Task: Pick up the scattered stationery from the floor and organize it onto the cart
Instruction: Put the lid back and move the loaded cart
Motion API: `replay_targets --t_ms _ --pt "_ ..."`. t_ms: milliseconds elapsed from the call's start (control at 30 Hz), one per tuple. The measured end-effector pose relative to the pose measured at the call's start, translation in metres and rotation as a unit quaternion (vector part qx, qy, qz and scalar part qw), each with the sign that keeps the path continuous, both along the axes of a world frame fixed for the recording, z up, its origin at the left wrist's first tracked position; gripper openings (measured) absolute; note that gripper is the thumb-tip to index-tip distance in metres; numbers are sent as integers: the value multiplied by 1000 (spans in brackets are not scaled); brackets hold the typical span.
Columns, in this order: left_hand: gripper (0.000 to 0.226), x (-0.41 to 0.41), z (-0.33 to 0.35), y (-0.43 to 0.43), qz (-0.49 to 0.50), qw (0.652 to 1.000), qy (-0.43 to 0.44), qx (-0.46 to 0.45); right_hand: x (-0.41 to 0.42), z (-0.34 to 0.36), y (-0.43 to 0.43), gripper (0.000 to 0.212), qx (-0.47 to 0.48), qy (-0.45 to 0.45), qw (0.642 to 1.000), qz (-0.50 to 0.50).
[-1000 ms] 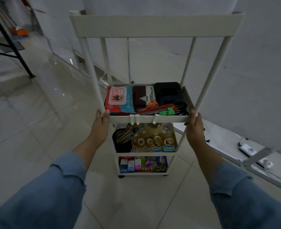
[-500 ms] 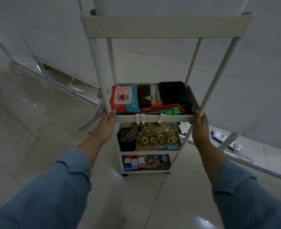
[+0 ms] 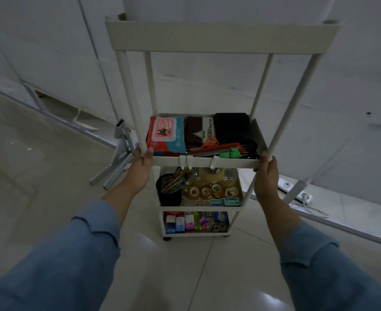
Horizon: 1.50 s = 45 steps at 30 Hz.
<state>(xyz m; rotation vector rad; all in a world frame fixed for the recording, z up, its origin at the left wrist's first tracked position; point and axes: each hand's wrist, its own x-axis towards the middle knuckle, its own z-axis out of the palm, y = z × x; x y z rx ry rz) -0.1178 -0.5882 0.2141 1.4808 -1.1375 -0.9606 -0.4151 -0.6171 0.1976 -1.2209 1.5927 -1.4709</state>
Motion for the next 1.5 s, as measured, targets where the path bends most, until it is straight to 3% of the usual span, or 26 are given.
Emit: replay_targets --t_ms 133,300,433,600,833,1067,1300,1500 --pt "71 6 -3 -14 -5 999 -41 3 0 -3 9 43 -10 13 999 -30" --pt "55 -8 18 -24 -22 988 -127 80 -3 -8 24 47 -20 12 996 -85" --pt "58 -24 20 -33 -40 990 -88 107 -13 -11 28 64 -26 7 992 -122" --pt "51 -47 19 -53 -35 990 -100 93 -32 -14 25 47 -28 -7 991 -130" --pt "39 -79 18 -82 -78 988 -91 96 -59 -18 15 50 -45 -7 986 -163" --pt "48 -121 23 -106 -98 988 -88 84 -96 -17 -5 47 -39 -22 983 -179" --pt "53 -154 21 -135 -110 989 -54 85 -129 -14 -21 53 -31 -42 986 -158" --pt "50 -166 20 -148 -125 987 -41 89 -141 -14 -36 71 -27 -55 985 -163"
